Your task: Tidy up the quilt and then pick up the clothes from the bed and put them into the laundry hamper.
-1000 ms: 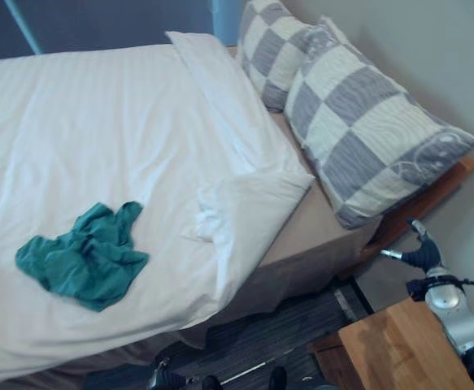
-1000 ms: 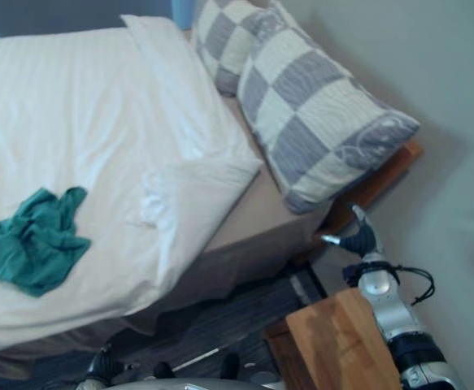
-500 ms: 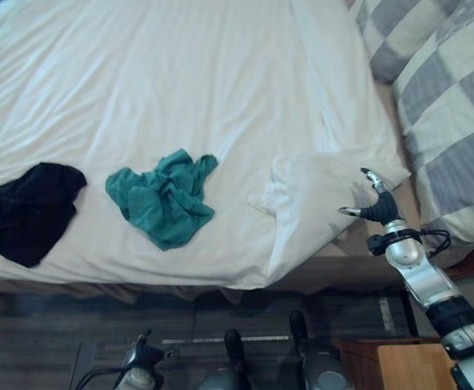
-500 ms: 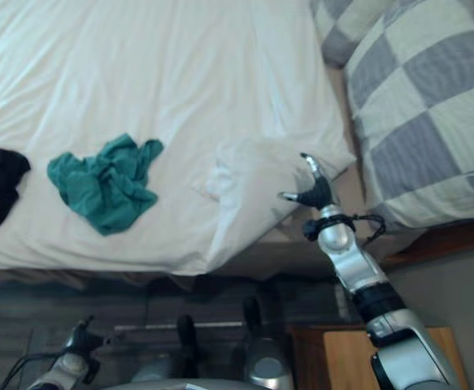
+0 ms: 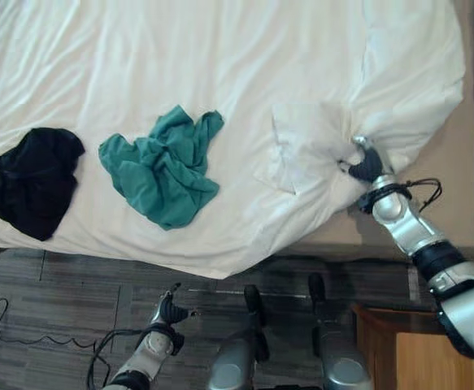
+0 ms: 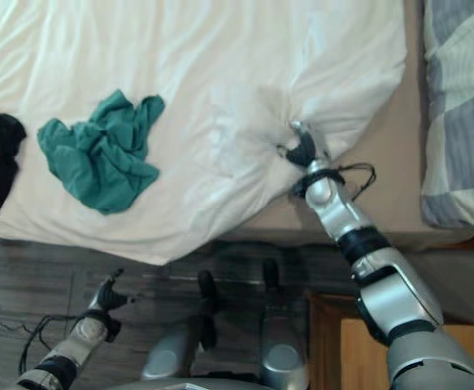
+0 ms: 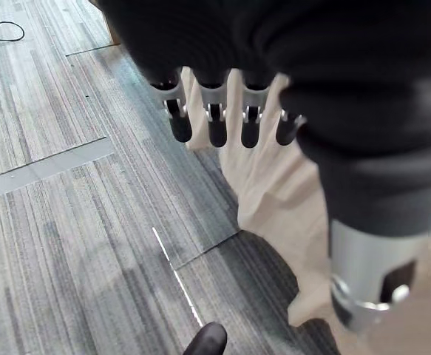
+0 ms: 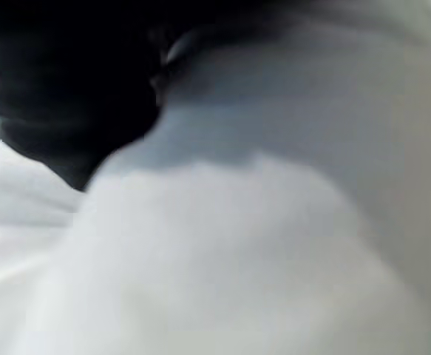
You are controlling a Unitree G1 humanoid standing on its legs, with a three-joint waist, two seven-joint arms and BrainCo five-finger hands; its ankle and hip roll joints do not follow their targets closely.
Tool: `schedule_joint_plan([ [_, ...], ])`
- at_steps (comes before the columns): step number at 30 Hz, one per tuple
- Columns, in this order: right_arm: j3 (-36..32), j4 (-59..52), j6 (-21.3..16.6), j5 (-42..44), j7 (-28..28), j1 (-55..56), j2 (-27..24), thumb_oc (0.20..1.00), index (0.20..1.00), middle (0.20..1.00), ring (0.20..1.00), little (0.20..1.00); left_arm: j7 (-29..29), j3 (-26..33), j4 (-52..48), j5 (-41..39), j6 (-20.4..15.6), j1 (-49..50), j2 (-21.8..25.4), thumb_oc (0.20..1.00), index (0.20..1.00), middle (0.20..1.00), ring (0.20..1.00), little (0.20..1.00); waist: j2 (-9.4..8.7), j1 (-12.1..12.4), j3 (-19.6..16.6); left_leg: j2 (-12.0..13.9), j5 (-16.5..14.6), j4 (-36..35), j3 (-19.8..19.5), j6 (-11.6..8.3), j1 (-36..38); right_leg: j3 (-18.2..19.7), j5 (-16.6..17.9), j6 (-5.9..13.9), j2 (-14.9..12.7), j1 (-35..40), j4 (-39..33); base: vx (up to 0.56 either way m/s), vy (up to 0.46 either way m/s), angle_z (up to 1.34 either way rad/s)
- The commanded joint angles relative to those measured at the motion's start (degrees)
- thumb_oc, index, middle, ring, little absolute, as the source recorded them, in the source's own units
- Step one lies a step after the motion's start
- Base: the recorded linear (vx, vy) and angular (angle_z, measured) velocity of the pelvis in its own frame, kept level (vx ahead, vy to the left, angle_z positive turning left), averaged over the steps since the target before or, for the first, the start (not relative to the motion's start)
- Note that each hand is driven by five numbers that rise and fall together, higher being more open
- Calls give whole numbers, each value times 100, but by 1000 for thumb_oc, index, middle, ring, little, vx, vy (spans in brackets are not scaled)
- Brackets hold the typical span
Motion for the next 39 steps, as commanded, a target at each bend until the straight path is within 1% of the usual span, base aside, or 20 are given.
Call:
schedule_joint_plan([
  [1, 215, 533, 155, -104, 354, 1053, 206, 200, 200, 200, 200, 200, 2, -28, 594, -122, 63, -23, 107, 1000, 1000, 1000, 1000, 1000, -239, 20, -614, 288, -179, -10, 49, -247, 116, 112, -1006, 380, -157, -21, 398, 95, -13, 0],
  [4, -234, 829, 260, -210, 518, 2183, 174, 200, 200, 200, 200, 200, -138, 188, 824, 19, 163, 78, 190, 1000, 1000, 1000, 1000, 1000, -357, -142, -826, 296, -303, -10, 65, -258, 413, 92, -971, 407, -171, 332, 172, 106, -5, -3],
  [6, -867, 1569, 353, 94, 586, 3089, 226, 200, 200, 200, 200, 200, -291, 342, 1053, 93, 241, 245, 387, 1000, 1000, 1000, 1000, 1000, -467, -311, -1100, 318, -395, -10, 210, -268, 688, 204, -905, 462, -172, 560, 16, 110, 12, -6],
  [7, -869, 1567, 354, 94, 586, 3090, 227, 200, 200, 200, 200, 200, -292, 341, 1053, 93, 241, 244, 388, 1000, 1000, 1000, 1000, 1000, -467, -302, -1116, 321, -385, -10, 217, -270, 668, 212, -893, 459, -168, 537, 14, 53, 18, -4],
  [8, -990, 1671, 363, 216, 590, 3223, 236, 382, 382, 382, 382, 382, -308, 377, 1094, 76, 248, 282, 429, 1000, 1000, 1000, 1000, 1000, -476, -350, -1169, 327, -400, -10, 261, -271, 710, 230, -879, 467, -169, 558, 3, 37, 18, -32],
  [9, -1374, 2211, 396, 623, 596, 3518, 333, 1000, 1000, 1000, 1000, 1000, -356, 450, 1190, 17, 276, 335, 513, 1000, 1000, 1000, 1000, 1000, -488, -435, -1257, 338, -432, -10, 358, -275, 804, 284, -864, 497, -174, 597, 3, 41, 21, -25],
  [10, -1375, 2214, 393, 625, 596, 3520, 334, 1000, 1000, 1000, 1000, 1000, -356, 448, 1190, 16, 276, 336, 514, 1000, 1000, 1000, 1000, 1000, -488, -429, -1259, 338, -433, -10, 362, -275, 805, 288, -865, 497, -173, 595, 3, 27, 27, -19],
  [12, -1999, 2881, 442, 1374, 566, 3880, 456, 1000, 1000, 1000, 1000, 1000, -312, 582, 1254, -82, 337, 418, 472, 1000, 1000, 1000, 1000, 1000, -508, -520, -1358, 342, -466, -10, 417, -276, 887, 306, -863, 522, -187, 648, 3, 17, 4, -9],
  [18, -2945, 3227, 391, 2333, 541, 4472, 297, 1000, 1000, 1000, 1000, 1000, -377, 747, 1407, -165, 365, 506, 644, 1000, 1000, 1000, 1000, 1000, -523, -713, -1484, 356, -510, -10, 478, -299, 986, 303, -882, 557, -211, 731, 3, 17, 17, 4],
  [19, -3253, 2932, 454, 2290, 421, 4779, 208, 1000, 1000, 1000, 1000, 1000, -355, 723, 1271, -105, 435, 228, 574, 1000, 1000, 1000, 1000, 1000, -539, -819, -1534, 359, -535, -10, 492, -305, 1012, 307, -895, 578, -211, 748, 3, 38, 27, 0],
  [24, -3909, 2171, 467, 1912, -127, 5097, -266, 1000, 1000, 1000, 1000, 1000, -306, 811, 1133, -49, 450, 238, 500, 1000, 1000, 1000, 1000, 1000, -542, -873, -1615, 347, -590, -10, 451, -298, 1046, 279, -921, 603, -231, 800, 3, 23, 31, -16],
  [25, -4340, 1197, 495, 1505, -480, 5262, -475, 1000, 1000, 1000, 1000, 1000, -264, 900, 1044, -17, 456, 293, 382, 1000, 1000, 1000, 1000, 1000, -547, -925, -1632, 345, -623, -10, 446, -283, 1058, 266, -935, 605, -233, 813, 3, 24, 33, -26],
  [26, -4371, 1142, 527, 1484, -484, 5300, -462, 1000, 1000, 1000, 1000, 1000, -262, 890, 1039, -14, 458, 294, 373, 1000, 1000, 1000, 1000, 1000, -539, -920, -1634, 345, -625, -10, 441, -283, 1060, 261, -937, 606, -233, 817, 3, 31, 49, -25],
  [27, -4750, 236, 522, 1073, -829, 5404, -611, 1000, 1000, 1000, 1000, 1000, -211, 943, 975, 33, 455, 347, 227, 1000, 1000, 1000, 1000, 1000, -542, -954, -1644, 338, -653, -10, 432, -270, 1074, 270, -952, 602, -236, 829, 3, 18, 28, -21],
  [29, -4906, -93, 503, 920, -1011, 5339, -641, 1000, 1000, 1000, 1000, 1000, -181, 924, 988, 66, 442, 351, 128, 1000, 1000, 1000, 1000, 1000, -528, -947, -1646, 332, -675, -10, 419, -259, 1087, 268, -962, 600, -234, 839, 3, 21, 33, -16],
  [30, -4968, -589, 359, 879, -1200, 5067, -678, 1000, 1000, 1000, 1000, 1000, -150, 847, 1008, 117, 444, 366, -19, 1000, 1000, 1000, 1000, 1000, -527, -933, -1636, 322, -692, -10, 409, -238, 1097, 288, -971, 584, -231, 842, 3, 15, 29, -6],
  [32, -4881, -773, 271, 892, -1225, 4858, -680, 1000, 1000, 1000, 1000, 1000, -136, 800, 1030, 130, 444, 336, -97, 1000, 1000, 1000, 1000, 1000, -532, -919, -1607, 321, -694, -10, 409, -228, 1101, 298, -974, 571, -226, 838, 9, 0, 0, 0],
  [33, -4712, -1015, 167, 934, -1187, 4642, -694, 558, 558, 558, 558, 558, -135, 725, 1037, 141, 471, 303, -148, 1000, 1000, 1000, 1000, 1000, -541, -887, -1592, 322, -690, -10, 405, -221, 1096, 303, -976, 559, -220, 831, 14, 0, 0, 0],
  [34, -4499, -1253, 77, 964, -1124, 4389, -698, 200, 200, 200, 200, 200, -112, 686, 1041, 162, 476, 267, -192, 1000, 1000, 1000, 1000, 1000, -550, -861, -1539, 324, -686, -10, 410, -218, 1093, 315, -981, 550, -216, 815, 24, 0, 0, 0],
  [39, -3722, -1818, -85, 832, -935, 3541, -788, 200, 200, 200, 200, 200, -55, 477, 1005, 204, 487, 85, -301, 1000, 1000, 1000, 1000, 1000, -557, -709, -1287, 316, -624, -10, 344, -215, 963, 337, -1019, 497, -213, 676, 90, -58, -19, 8],
])
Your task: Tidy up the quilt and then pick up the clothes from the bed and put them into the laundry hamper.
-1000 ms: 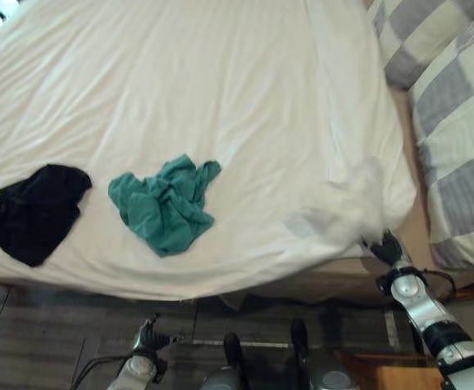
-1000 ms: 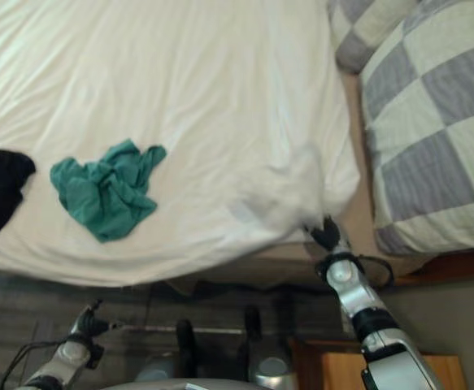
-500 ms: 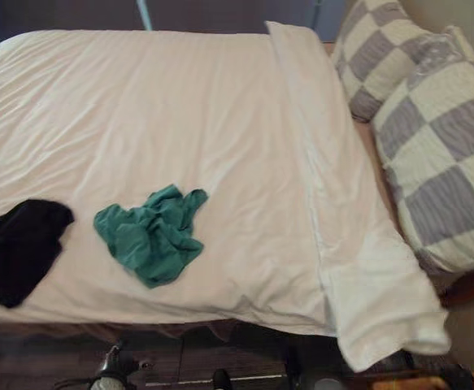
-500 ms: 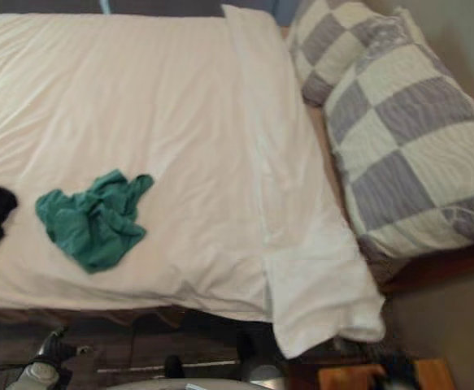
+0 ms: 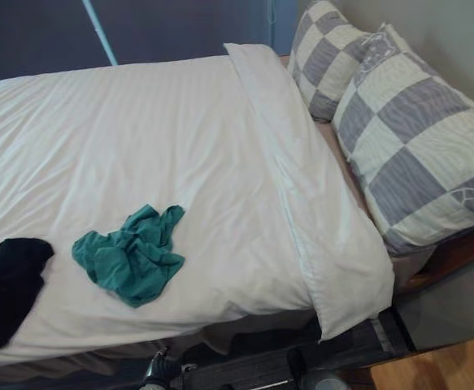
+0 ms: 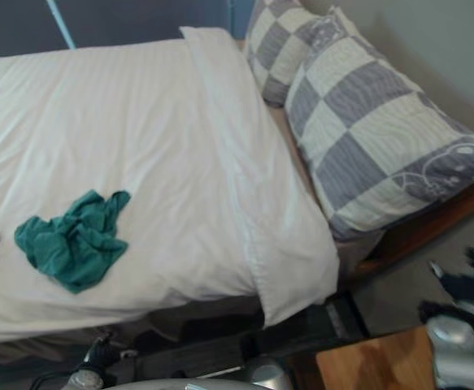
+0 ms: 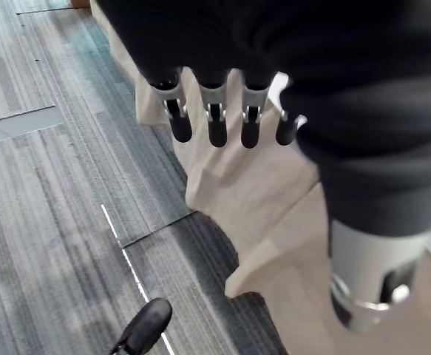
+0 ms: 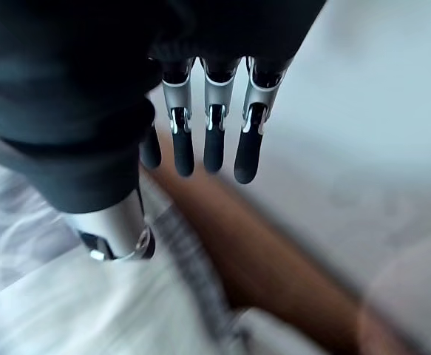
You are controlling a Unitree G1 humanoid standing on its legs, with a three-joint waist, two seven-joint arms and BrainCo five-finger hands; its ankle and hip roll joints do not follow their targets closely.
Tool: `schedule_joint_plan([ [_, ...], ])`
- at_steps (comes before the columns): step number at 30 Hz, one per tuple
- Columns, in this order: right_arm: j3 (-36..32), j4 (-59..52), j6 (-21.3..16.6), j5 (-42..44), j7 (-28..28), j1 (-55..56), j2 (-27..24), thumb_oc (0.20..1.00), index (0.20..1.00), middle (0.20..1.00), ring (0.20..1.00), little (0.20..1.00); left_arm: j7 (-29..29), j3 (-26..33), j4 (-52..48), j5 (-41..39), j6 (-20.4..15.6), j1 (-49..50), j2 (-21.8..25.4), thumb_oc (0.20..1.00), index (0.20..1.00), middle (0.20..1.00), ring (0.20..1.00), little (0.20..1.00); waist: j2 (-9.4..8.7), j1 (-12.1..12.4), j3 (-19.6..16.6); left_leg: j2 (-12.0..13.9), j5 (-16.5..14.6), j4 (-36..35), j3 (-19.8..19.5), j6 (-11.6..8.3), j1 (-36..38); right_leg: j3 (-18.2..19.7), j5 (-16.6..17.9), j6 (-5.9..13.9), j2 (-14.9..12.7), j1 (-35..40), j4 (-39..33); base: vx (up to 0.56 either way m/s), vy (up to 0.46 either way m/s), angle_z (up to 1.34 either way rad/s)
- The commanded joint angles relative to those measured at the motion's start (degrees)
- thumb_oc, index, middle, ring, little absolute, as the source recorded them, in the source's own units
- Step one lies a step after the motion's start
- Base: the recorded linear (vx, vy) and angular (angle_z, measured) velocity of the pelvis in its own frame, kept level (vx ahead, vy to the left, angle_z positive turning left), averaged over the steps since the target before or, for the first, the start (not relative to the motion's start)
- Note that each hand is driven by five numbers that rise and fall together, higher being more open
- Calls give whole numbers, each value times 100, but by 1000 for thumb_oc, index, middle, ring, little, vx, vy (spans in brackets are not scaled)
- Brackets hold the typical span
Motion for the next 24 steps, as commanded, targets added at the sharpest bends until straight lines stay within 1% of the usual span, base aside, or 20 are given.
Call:
schedule_joint_plan([
  [1, 8, 49, -360, -261, -66, -1004, -285, 200, 200, 200, 200, 200, 238, -46, 313, 132, -40, -857, 269, 1000, 1000, 1000, 1000, 1000, -107, 215, 651, 252, -237, 9, -155, -234, 225, 44, -804, 419, -245, 140, 185, -213, -40, 17],
  [2, 339, 30, -386, -203, -118, -1529, -216, 200, 200, 200, 200, 200, 323, -201, 229, 12, -71, -998, 214, 1000, 1000, 1000, 1000, 1000, -78, 329, 932, 230, -138, 41, -243, -230, -1, 69, -823, 385, -232, -152, 398, -312, -67, 15],
  [4, 708, 189, -437, -66, -213, -2133, -105, 200, 200, 200, 200, 200, 422, -368, 97, -160, -127, -1163, 189, 1000, 1000, 1000, 1000, 1000, -36, 469, 1274, 206, -128, 363, -327, -232, -437, 73, -852, 342, -216, -588, 775, -288, -89, 14],
  [5, 880, 285, -454, -17, -251, -2407, -88, 200, 200, 200, 200, 200, 455, -419, 44, -237, -142, -1227, 197, 1000, 1000, 1000, 1000, 1000, -13, 511, 1368, 220, -158, 593, -372, -244, -748, 47, -901, 333, -215, -855, 979, -182, -85, 20],
  [7, 1112, 389, -428, 0, -227, -2627, 11, 200, 200, 200, 200, 200, 488, -462, -88, -356, -177, -1263, 232, 1000, 1000, 1000, 1000, 1000, 49, 591, 1485, 231, -170, 816, -409, -264, -1116, -12, -942, 329, -216, -1174, 1219, -133, -71, 37],
  [9, 1295, 671, -395, -1, -207, -2764, 112, 200, 200, 200, 200, 200, 459, -404, -231, -493, -236, -1110, 317, 1000, 1000, 1000, 1000, 1000, 179, 707, 1623, 273, -216, 1117, -451, -272, -1492, -59, -1012, 321, -231, -1516, 1491, -124, -35, 19],
  [10, 1318, 719, -389, -2, -219, -2757, 164, 200, 200, 200, 200, 200, 445, -356, -279, -570, -242, -1047, 318, 1000, 1000, 1000, 1000, 1000, 205, 740, 1688, 286, -215, 1211, -463, -272, -1603, -63, -1024, 316, -242, -1618, 1584, -99, -28, 4],
  [12, 1471, 1307, -330, 14, -196, -2558, 512, 200, 200, 200, 200, 200, 457, -133, -349, -882, -231, -968, 245, 1000, 1000, 1000, 1000, 1000, 266, 796, 1834, 326, -365, 1663, -591, -241, -1973, -83, -1157, 270, -252, -1993, 2047, -97, -44, -3],
  [13, 1535, 1617, -308, 29, -188, -2443, 682, 200, 200, 200, 200, 200, 489, -84, -338, -931, -242, -988, 219, 1000, 1000, 1000, 1000, 1000, 258, 799, 1848, 348, -403, 1737, -621, -231, -2030, -82, -1182, 258, -246, -2043, 2123, -58, -34, 9],
  [14, 1538, 1622, -312, 30, -189, -2449, 683, 200, 200, 200, 200, 200, 488, -80, -338, -931, -243, -989, 221, 1000, 1000, 1000, 1000, 1000, 258, 800, 1827, 349, -380, 1725, -621, -231, -2057, -81, -1156, 255, -244, -2068, 2106, -2, -29, 16],
  [15, 1663, 2238, -247, 51, -114, -2133, 1000, 200, 200, 200, 200, 200, 556, -16, -247, -968, -237, -1072, 186, 1000, 1000, 1000, 1000, 1000, 221, 778, 1826, 356, -413, 1725, -635, -233, -1972, -116, -1172, 248, -244, -1996, 2100, 32, -17, 20],
  [16, 1721, 2528, -225, 92, -61, -1984, 1113, 200, 200, 200, 200, 200, 602, -32, -214, -961, -241, -1132, 179, 1000, 1000, 1000, 1000, 1000, 194, 761, 1799, 352, -415, 1660, -650, -235, -1883, -112, -1164, 251, -246, -1906, 2031, 92, -11, 9],
  [17, 1829, 3079, -168, 198, 87, -1588, 1343, 200, 200, 200, 200, 200, 683, -119, -153, -921, -225, -1229, 128, 1000, 1000, 1000, 1000, 1000, 134, 696, 1766, 340, -409, 1486, -633, -245, -1664, -145, -1153, 262, -245, -1695, 1871, 93, 6, 4],
  [19, 1924, 3822, -84, 378, 368, -1191, 1566, 200, 200, 200, 200, 200, 724, -243, -30, -837, -199, -1263, 62, 1000, 1000, 1000, 1000, 1000, 66, 630, 1674, 315, -379, 1261, -607, -257, -1379, -185, -1113, 272, -249, -1379, 1632, 78, -2, -1],
  [20, 1925, 3825, -86, 379, 368, -1194, 1567, 200, 200, 200, 200, 200, 724, -242, -30, -837, -199, -1264, 63, 1000, 1000, 1000, 1000, 1000, 66, 630, 1666, 315, -361, 1245, -606, -257, -1386, -185, -1095, 271, -247, -1384, 1616, 90, -5, -5],
  [22, 2076, 4683, 96, 391, 746, -834, 1781, 200, 200, 200, 200, 200, 716, -392, 161, -667, -148, -1243, -9, 1000, 1000, 1000, 1000, 1000, 33, 563, 1475, 257, -311, 927, -587, -259, -1025, -251, -1051, 292, -255, -996, 1298, 143, 16, 0],
  [23, 2165, 5012, 196, 261, 887, -628, 1830, 200, 200, 200, 200, 200, 691, -462, 238, -569, -123, -1196, -45, 1000, 1000, 1000, 1000, 1000, 39, 550, 1395, 229, -292, 768, -589, -251, -830, -287, -1048, 305, -266, -812, 1185, 115, 14, 12],
  [24, 2166, 5013, 195, 261, 887, -629, 1831, 200, 200, 200, 200, 200, 691, -462, 238, -569, -123, -1196, -44, 1000, 1000, 1000, 1000, 1000, 40, 550, 1385, 229, -280, 760, -589, -252, -841, -287, -1035, 304, -265, -821, 1174, 173, 2, 18],
])
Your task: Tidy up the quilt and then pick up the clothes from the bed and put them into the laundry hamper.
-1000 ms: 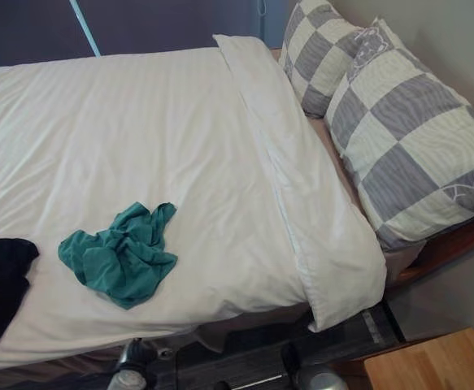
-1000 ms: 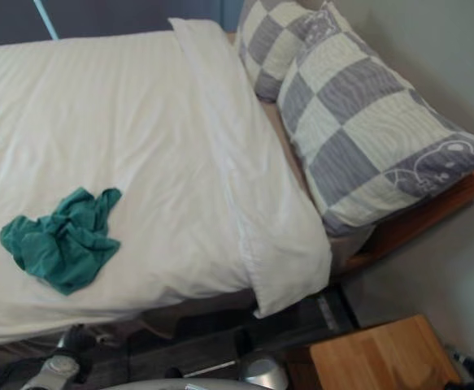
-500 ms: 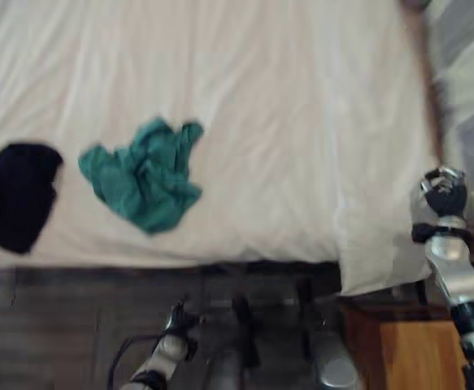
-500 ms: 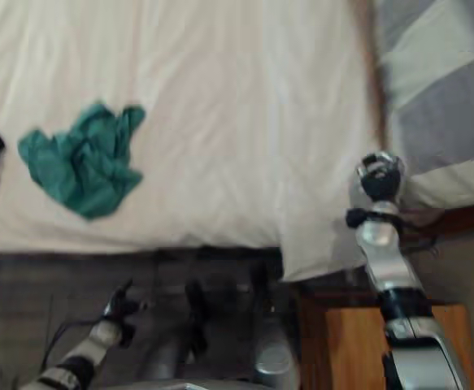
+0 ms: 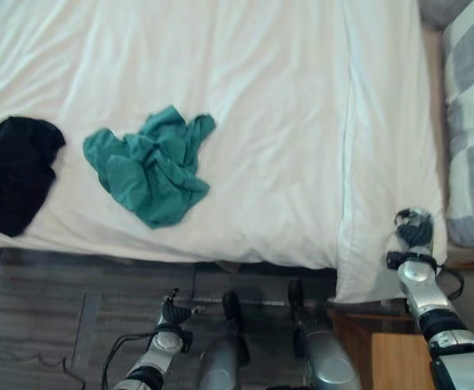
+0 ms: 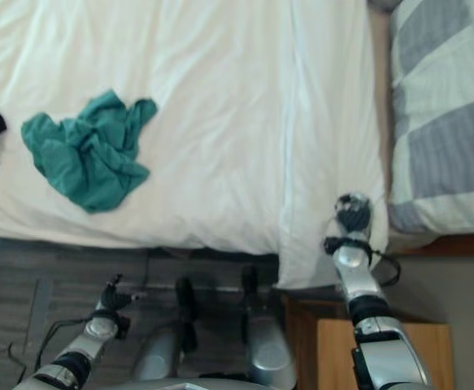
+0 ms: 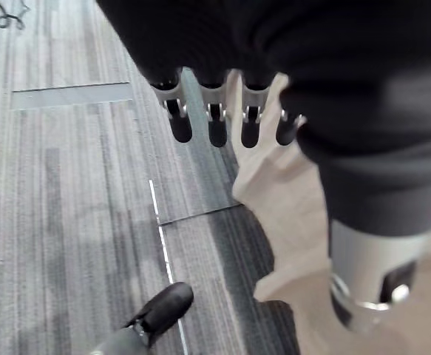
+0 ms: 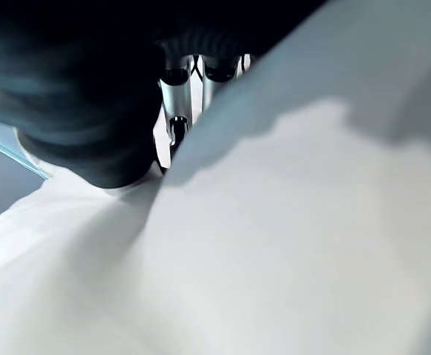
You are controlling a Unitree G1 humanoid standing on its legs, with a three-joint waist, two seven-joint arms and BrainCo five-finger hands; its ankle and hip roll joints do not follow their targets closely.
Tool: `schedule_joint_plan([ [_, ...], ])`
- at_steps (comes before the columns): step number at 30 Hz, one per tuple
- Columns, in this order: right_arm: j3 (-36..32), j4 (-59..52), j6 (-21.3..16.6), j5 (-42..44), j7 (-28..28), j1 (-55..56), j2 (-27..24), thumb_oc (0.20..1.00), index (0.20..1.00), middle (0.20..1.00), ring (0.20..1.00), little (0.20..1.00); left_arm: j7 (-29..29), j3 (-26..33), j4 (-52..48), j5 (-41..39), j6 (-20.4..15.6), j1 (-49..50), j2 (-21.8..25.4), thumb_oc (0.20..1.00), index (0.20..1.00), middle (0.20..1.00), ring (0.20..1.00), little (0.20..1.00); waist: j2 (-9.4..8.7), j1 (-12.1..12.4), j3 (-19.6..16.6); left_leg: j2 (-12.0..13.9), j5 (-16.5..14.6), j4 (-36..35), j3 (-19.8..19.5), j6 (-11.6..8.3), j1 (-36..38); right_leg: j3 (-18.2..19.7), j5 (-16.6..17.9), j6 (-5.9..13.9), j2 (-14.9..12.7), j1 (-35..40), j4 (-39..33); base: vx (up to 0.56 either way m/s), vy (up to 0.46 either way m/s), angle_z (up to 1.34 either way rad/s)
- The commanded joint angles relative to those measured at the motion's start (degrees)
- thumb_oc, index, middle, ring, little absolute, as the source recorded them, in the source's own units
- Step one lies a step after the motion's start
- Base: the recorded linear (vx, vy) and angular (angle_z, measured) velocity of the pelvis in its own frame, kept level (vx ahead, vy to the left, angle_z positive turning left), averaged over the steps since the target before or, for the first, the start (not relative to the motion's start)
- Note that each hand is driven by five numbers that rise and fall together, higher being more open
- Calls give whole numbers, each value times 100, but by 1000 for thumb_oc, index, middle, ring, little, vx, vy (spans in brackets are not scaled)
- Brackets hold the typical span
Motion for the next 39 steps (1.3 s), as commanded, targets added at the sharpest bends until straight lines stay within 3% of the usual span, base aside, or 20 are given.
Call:
schedule_joint_plan([
  [1, 737, 2214, 1434, 28, 963, 2097, 606, 200, 200, 200, 200, 200, 37, -54, 549, 362, 65, -37, -121, 1000, 1000, 1000, 1000, 1000, 280, -162, -297, 179, -486, 362, -99, -189, 68, 62, -969, 401, -250, -102, 705, 121, -4, 16],
  [2, 737, 2215, 1432, 28, 964, 2100, 606, 200, 200, 200, 200, 200, 37, -55, 548, 362, 65, -33, -121, 1000, 1000, 1000, 1000, 1000, 279, -163, -287, 177, -480, 346, -99, -190, 92, 59, -967, 402, -250, -80, 693, 201, -14, 17],
  [3, 737, 2462, 1510, -151, 1105, 2342, 645, 922, 922, 922, 922, 922, -30, -64, 577, 496, 70, 69, -125, 1000, 1000, 1000, 1000, 1000, 305, -178, -430, 150, -406, 89, -86, -197, 349, 22, -920, 422, -256, 178, 473, 81, -10, 21],
  [5, 679, 2545, 1545, -187, 1160, 2472, 700, 1000, 1000, 1000, 1000, 1000, -117, -17, 581, 492, 71, 169, -137, 1000, 1000, 1000, 1000, 1000, 334, -199, -553, 142, -398, -19, -84, -195, 515, 4, -883, 438, -272, 373, 274, 111, -23, 30],
  [8, 606, 2519, 1562, -45, 1136, 2404, 761, 1000, 1000, 1000, 1000, 1000, 23, -154, 627, 648, 115, 237, -343, 1000, 1000, 1000, 1000, 1000, 330, -195, -599, 98, -439, 59, -78, -161, 593, 57, -854, 428, -305, 564, 82, 46, -12, 3],
  [10, 532, 2142, 1436, 21, 1116, 2314, 698, 1000, 1000, 1000, 1000, 1000, -78, -105, 591, 623, 62, 270, -247, 1000, 1000, 1000, 1000, 1000, 274, -295, -519, 58, -564, 990, 113, -293, 296, 57, -883, 413, -508, 695, 26, -66, 52, -8],
  [13, 504, 1809, 1391, 177, 1056, 2082, 616, 1000, 1000, 1000, 1000, 1000, 16, -28, 520, 731, 93, 320, -211, 1000, 1000, 1000, 1000, 1000, 238, -350, -504, 564, -383, 1454, 648, -471, 44, 54, -915, 413, -716, 779, 5, -20, 200, 22],
  [15, 497, 1755, 1386, 229, 1076, 2072, 650, 1000, 1000, 1000, 1000, 1000, 23, -13, 572, 771, 96, 371, -232, 1000, 1000, 1000, 1000, 1000, 220, -356, -561, 713, -355, 1202, 665, -488, 146, 65, -907, 479, -810, 780, 37, 92, 253, 7],
  [17, 431, 1573, 1377, 348, 1106, 2147, 702, 1000, 1000, 1000, 1000, 1000, 68, 99, 618, 752, 81, 424, -259, 1000, 1000, 1000, 1000, 1000, 207, -340, -753, 1363, 113, 439, 565, -616, 236, 63, -932, 667, -1087, 777, 99, 155, 494, -3],
  [20, 329, 1487, 1379, 434, 1138, 2307, 706, 1000, 1000, 1000, 1000, 1000, 77, 109, 630, 742, 74, 447, -257, 1000, 1000, 1000, 1000, 1000, 198, -333, -916, 1815, 490, 106, 284, -793, 249, 30, -966, 844, -1391, 847, 93, 134, 568, 10],
  [24, 186, 1529, 1416, 442, 1221, 2466, 724, 1000, 1000, 1000, 1000, 1000, 24, 81, 745, 744, 101, 304, -277, 1000, 1000, 1000, 1000, 1000, 183, -372, -1039, 1812, 196, 278, 163, -920, 260, -56, -816, 1073, -1749, 973, 149, 132, 595, 2],
  [26, 168, 1502, 1466, 418, 1209, 2422, 802, 1000, 1000, 1000, 1000, 1000, 55, 54, 760, 717, 104, 129, -281, 1000, 1000, 1000, 1000, 1000, -34, -378, -1017, 1519, -149, 462, 289, -854, 287, -13, -64, 1186, -2153, 839, 241, 93, 586, 10],
  [28, 225, 1396, 1466, 474, 1161, 2373, 976, 1000, 1000, 1000, 1000, 1000, 85, 44, 786, 777, 147, 112, -196, 1000, 1000, 1000, 1000, 1000, -106, -225, -952, 1411, -269, 474, 763, -748, 422, -830, 326, 1038, -2420, 485, 494, -50, 592, -22],
  [29, 374, 1289, 1459, 373, 1138, 2253, 954, 1000, 1000, 1000, 1000, 1000, 46, 130, 755, 735, 175, 139, -85, 1000, 1000, 1000, 1000, 1000, -89, -120, -962, 1313, -330, 283, 1140, -682, 649, -1730, 12, 953, -2322, 430, 839, -29, 474, -79],
  [32, 522, 1282, 1426, 235, 1160, 2185, 973, 1000, 1000, 1000, 1000, 1000, 19, 198, 781, 710, 231, 174, 18, 1000, 1000, 1000, 1000, 1000, -92, -135, -901, 1161, -245, 56, 1385, -554, 778, -1871, -538, 856, -1715, 278, 1403, -57, 439, -105],
  [33, 607, 1299, 1348, 283, 1165, 2240, 1035, 1000, 1000, 1000, 1000, 1000, 7, 151, 817, 762, 268, 223, 41, 1000, 1000, 1000, 1000, 1000, -115, -243, -859, 923, -252, -15, 1357, -429, 775, -1575, -1047, 817, -834, 212, 1664, -75, 384, -42],
  [35, 644, 1356, 1340, 341, 1159, 2217, 1054, 1000, 1000, 1000, 1000, 1000, 20, 136, 827, 768, 281, 273, 23, 1000, 1000, 1000, 1000, 1000, -140, -275, -850, 779, -319, -22, 1338, -379, 802, -1381, -1194, 783, -518, 230, 1616, -14, 235, -35],
  [37, 665, 1553, 1332, 457, 1115, 2162, 1009, 1000, 1000, 1000, 1000, 1000, -2, 211, 966, 743, 252, 284, -11, 1000, 1000, 1000, 1000, 1000, -142, -216, -827, 426, -536, 143, 1281, -271, 804, -1311, -1393, 451, -378, 595, 1131, -1, 227, -18],
  [38, 646, 1569, 1266, 594, 1038, 2104, 1090, 1000, 1000, 1000, 1000, 1000, 74, 156, 907, 733, 188, 323, -149, 1000, 1000, 1000, 1000, 1000, -151, -337, -780, 315, -769, 846, 1290, -258, 522, -664, -1420, 229, -191, 811, 689, -74, 116, -20],
  [39, 649, 1566, 1266, 594, 1037, 2097, 1090, 1000, 1000, 1000, 1000, 1000, 77, 163, 905, 732, 187, 319, -148, 1000, 1000, 1000, 1000, 1000, -150, -320, -776, 357, -680, 881, 1370, -219, 450, -679, -1313, 187, -167, 751, 662, -43, 73, -17],
])
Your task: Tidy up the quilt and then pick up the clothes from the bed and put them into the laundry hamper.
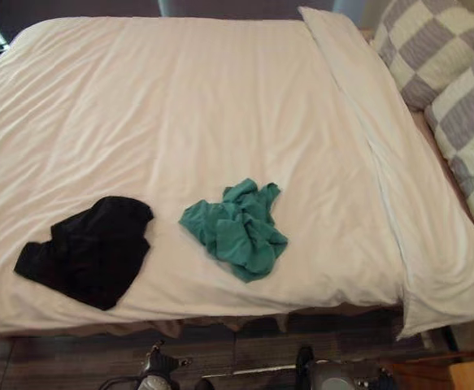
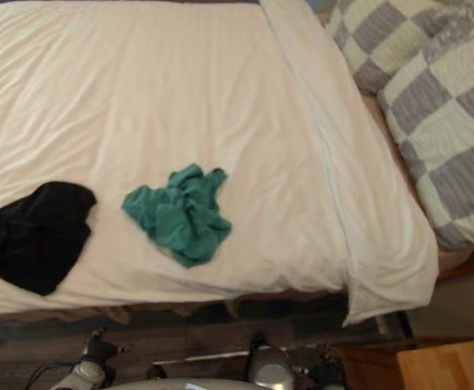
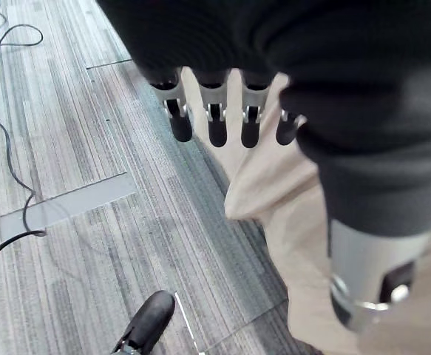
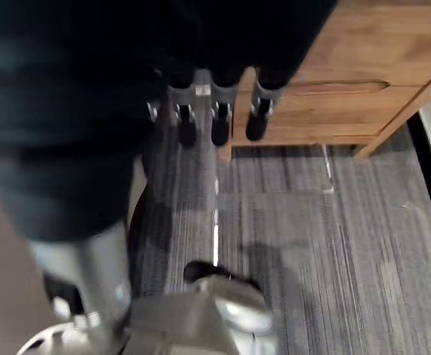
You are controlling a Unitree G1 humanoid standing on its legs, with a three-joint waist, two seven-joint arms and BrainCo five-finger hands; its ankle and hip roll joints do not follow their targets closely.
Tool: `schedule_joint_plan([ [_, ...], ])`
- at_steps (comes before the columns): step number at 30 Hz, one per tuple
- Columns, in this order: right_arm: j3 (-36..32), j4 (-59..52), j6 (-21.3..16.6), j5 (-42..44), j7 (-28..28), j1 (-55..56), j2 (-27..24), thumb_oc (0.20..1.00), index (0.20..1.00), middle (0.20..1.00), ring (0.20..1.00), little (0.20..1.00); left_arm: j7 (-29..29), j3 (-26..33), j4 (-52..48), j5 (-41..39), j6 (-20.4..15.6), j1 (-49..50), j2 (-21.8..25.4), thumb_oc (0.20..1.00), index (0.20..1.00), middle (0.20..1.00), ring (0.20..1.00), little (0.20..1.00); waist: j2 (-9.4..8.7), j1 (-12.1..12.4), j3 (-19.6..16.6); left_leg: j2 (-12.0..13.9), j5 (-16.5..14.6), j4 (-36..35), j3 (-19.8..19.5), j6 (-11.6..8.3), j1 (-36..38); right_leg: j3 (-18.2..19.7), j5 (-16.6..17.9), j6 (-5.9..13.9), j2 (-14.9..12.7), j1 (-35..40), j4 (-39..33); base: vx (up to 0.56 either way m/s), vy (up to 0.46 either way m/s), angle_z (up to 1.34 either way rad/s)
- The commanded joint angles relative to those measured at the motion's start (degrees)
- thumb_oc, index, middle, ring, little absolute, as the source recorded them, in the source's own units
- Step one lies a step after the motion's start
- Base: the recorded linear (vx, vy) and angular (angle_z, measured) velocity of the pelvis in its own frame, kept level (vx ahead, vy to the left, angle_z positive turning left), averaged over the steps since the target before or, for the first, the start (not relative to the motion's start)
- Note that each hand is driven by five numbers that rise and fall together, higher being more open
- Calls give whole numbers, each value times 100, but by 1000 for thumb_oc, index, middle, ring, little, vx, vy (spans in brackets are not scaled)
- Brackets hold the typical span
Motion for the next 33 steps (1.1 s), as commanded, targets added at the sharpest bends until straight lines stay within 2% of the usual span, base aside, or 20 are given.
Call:
schedule_joint_plan([
  [1, 4, 96, -132, 314, -188, -399, 62, 1000, 1000, 1000, 1000, 1000, 159, -29, -23, 68, -171, -257, 19, 1000, 1000, 1000, 1000, 1000, -421, -152, 281, -611, -624, 1240, -91, 208, -890, 783, -739, 5, -7, 119, 199, -67, 38, -26],
  [3, -4, 205, -111, 302, -242, -506, -94, 1000, 1000, 1000, 1000, 1000, 206, -147, -199, -65, -242, -349, -145, 1000, 1000, 1000, 1000, 1000, -382, -143, 470, -288, -461, 2684, 5, -141, -1465, 819, -873, -106, -148, 401, -92, 13, 89, -36],
  [7, 68, 360, 8, 48, -189, -541, -135, 1000, 1000, 1000, 1000, 1000, 159, -258, -224, 125, -215, -259, -271, 1000, 1000, 1000, 1000, 1000, -185, -266, 356, 58, -481, 1834, 394, -129, -1123, 654, -835, 106, -398, 528, -265, 91, 335, 23],
  [9, 137, 150, 18, -112, -119, -491, -211, 1000, 1000, 1000, 1000, 1000, 108, -264, -332, 126, -236, -257, -324, 1000, 1000, 1000, 1000, 1000, -98, -257, 168, 241, -97, 623, -19, -66, -870, 584, -676, 328, -719, 456, -280, 170, 570, 16],
  [10, 137, 148, 19, -113, -118, -489, -212, 1000, 1000, 1000, 1000, 1000, 109, -265, -333, 126, -235, -255, -325, 1000, 1000, 1000, 1000, 1000, -98, -262, 164, 234, -83, 602, -21, -66, -866, 578, -677, 328, -721, 456, -280, 88, 581, -13],
  [11, 154, -67, -9, -165, -92, -399, -289, 1000, 1000, 1000, 1000, 1000, 103, -259, -409, 24, -297, -290, -284, 1000, 1000, 1000, 1000, 1000, -103, -197, 92, 755, 326, 285, -579, -240, -812, 577, -657, 476, -994, 496, -283, 89, 432, -6],
  [12, 153, -69, -8, -165, -92, -398, -290, 1000, 1000, 1000, 1000, 1000, 103, -260, -409, 23, -297, -290, -284, 1000, 1000, 1000, 1000, 1000, -94, -202, 81, 764, 337, 281, -589, -242, -830, 571, -650, 471, -983, 484, -288, 124, 585, -12],
  [15, 121, -179, -18, -224, -55, -333, -350, 1000, 1000, 1000, 1000, 1000, 45, -346, -488, 0, -316, -337, -223, 1000, 1000, 1000, 1000, 1000, -126, -95, 36, 1064, 568, 370, -1562, -452, -826, 716, -534, 639, -1325, 515, -185, 117, 608, -4],
  [17, 79, -305, -33, -240, 36, -315, -325, 1000, 1000, 1000, 1000, 1000, -25, -413, -529, -63, -329, -459, -225, 1000, 1000, 1000, 1000, 1000, -159, -100, -14, 888, 59, 401, -1969, -507, -810, 721, -400, 804, -1570, 519, -108, 143, 777, -16],
  [18, 31, -320, 2, -292, 35, -442, -304, 1000, 1000, 1000, 1000, 1000, -11, -412, -535, -85, -327, -658, -118, 1000, 1000, 1000, 1000, 1000, -311, -104, 9, 676, -302, 434, -1752, -504, -760, 818, 146, 1019, -1923, 394, -6, 93, 607, 4],
  [19, 31, -319, 3, -292, 34, -446, -301, 1000, 1000, 1000, 1000, 1000, -11, -411, -534, -86, -328, -662, -115, 1000, 1000, 1000, 1000, 1000, -329, -83, 13, 658, -309, 435, -1725, -497, -744, 845, 152, 1028, -1942, 385, -8, 0, 692, 34],
  [20, 125, -498, 40, -333, -6, -631, -202, 1000, 1000, 1000, 1000, 1000, 35, -464, -622, -58, -334, -730, 41, 1000, 1000, 1000, 1000, 1000, -474, 28, 97, 431, -509, 517, -1449, -346, -692, 493, 1099, 1000, -2347, 1, 193, -49, 299, 31],
  [21, 125, -498, 41, -333, -6, -633, -198, 1000, 1000, 1000, 1000, 1000, 34, -464, -623, -59, -333, -731, 45, 1000, 1000, 1000, 1000, 1000, -485, 34, 95, 420, -512, 521, -1441, -341, -693, 502, 1109, 1004, -2357, -3, 183, -119, 499, -19],
  [22, 267, -535, 22, -387, 9, -741, -153, 1000, 1000, 1000, 1000, 1000, 11, -443, -622, -10, -349, -732, 152, 1000, 1000, 1000, 1000, 1000, -464, 123, 140, 365, -521, 519, -1280, -275, -666, 43, 1040, 899, -2367, -92, 188, -94, 374, -57],
  [23, 412, -610, 5, -441, 28, -826, -89, 1000, 1000, 1000, 1000, 1000, -9, -427, -625, 48, -343, -683, 228, 1000, 1000, 1000, 1000, 1000, -451, 127, 127, 255, -508, 394, -1187, -190, -633, -42, 840, 814, -2177, -188, 298, -139, 744, -70],
  [24, 595, -766, -79, -528, 81, -856, -79, 1000, 1000, 1000, 1000, 1000, -32, -408, -601, 124, -313, -612, 281, 1000, 1000, 1000, 1000, 1000, -377, 57, 198, 8, -417, 125, -1120, -39, -544, 318, 274, 704, -1364, -411, 642, -103, 698, -50],
  [25, 661, -728, -94, -535, 75, -903, -30, 1000, 1000, 1000, 1000, 1000, -22, -357, -529, 133, -282, -617, 250, 1000, 1000, 1000, 1000, 1000, -338, 72, 222, -136, -372, -20, -1123, 27, -500, 387, -25, 706, -1007, -447, 766, -80, 530, -37],
  [29, 879, -694, -138, -613, 36, -1114, 83, 1000, 1000, 1000, 1000, 1000, 74, -355, -290, 271, -200, -660, 202, 1000, 1000, 1000, 1000, 1000, -201, 175, 287, -530, -279, -170, -1242, 231, -579, 233, -775, 400, -397, -411, 1337, -106, 319, 34],
  [30, 899, -618, -146, -596, 43, -1114, 85, 1000, 1000, 1000, 1000, 1000, 62, -404, -171, 399, -198, -519, 161, 1000, 1000, 1000, 1000, 1000, -181, 152, 274, -732, -304, -251, -1401, 302, -528, 837, -933, 300, -29, -326, 1345, -58, 228, 57],
  [33, 836, -567, -121, -533, 30, -1058, 115, 1000, 1000, 1000, 1000, 1000, 33, -328, -119, 304, -185, -462, 47, 1000, 1000, 1000, 1000, 1000, -188, 174, 238, -870, -339, -270, -1457, 353, -478, 1037, -824, 208, -76, -62, 931, 29, 95, 54],
])
